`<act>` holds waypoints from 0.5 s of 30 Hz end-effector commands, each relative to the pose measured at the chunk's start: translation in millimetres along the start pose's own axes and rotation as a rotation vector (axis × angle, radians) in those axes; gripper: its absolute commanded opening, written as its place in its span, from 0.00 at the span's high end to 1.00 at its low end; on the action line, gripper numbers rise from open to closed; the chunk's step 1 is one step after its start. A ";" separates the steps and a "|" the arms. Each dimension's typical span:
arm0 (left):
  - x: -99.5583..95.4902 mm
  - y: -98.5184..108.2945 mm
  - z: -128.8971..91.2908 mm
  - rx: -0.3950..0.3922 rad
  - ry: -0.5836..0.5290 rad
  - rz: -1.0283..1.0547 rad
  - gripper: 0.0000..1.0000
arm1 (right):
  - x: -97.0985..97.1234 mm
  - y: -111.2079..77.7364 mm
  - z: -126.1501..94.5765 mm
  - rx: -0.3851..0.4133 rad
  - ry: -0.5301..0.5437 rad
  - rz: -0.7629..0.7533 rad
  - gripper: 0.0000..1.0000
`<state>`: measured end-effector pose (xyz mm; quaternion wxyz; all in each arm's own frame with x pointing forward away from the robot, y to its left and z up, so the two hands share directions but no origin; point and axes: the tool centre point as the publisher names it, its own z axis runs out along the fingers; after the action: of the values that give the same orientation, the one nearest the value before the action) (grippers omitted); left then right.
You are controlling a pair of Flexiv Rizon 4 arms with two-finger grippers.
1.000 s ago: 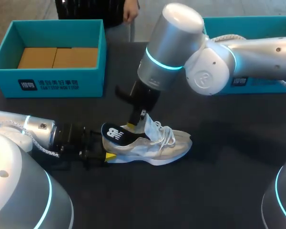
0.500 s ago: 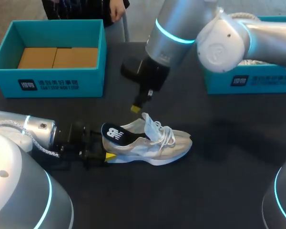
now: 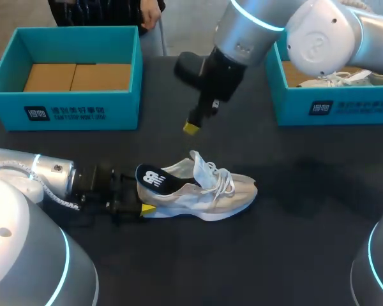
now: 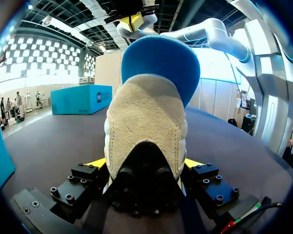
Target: Take the shoe out of the shoebox, open the shoe tongue, remove and reinsert the insole, then place the shoe into the shoebox
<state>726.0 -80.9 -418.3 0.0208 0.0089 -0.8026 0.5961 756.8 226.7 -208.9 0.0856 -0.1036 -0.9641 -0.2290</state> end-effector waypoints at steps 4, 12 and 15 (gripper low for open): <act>1.5 1.8 1.3 0.000 -0.004 0.001 1.00 | 2.5 2.2 18.3 -0.064 0.046 -0.024 1.00; 1.5 1.8 1.3 0.000 -0.004 0.001 1.00 | 6.9 14.9 49.7 -0.069 0.089 -0.046 1.00; 1.5 1.8 1.3 0.000 -0.004 0.001 1.00 | 9.0 17.1 58.7 -0.066 0.096 -0.048 0.98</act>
<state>726.0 -80.9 -418.2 0.0208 0.0089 -0.8026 0.5961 742.0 255.6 -241.3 0.1197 -0.0737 -0.9530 -0.2685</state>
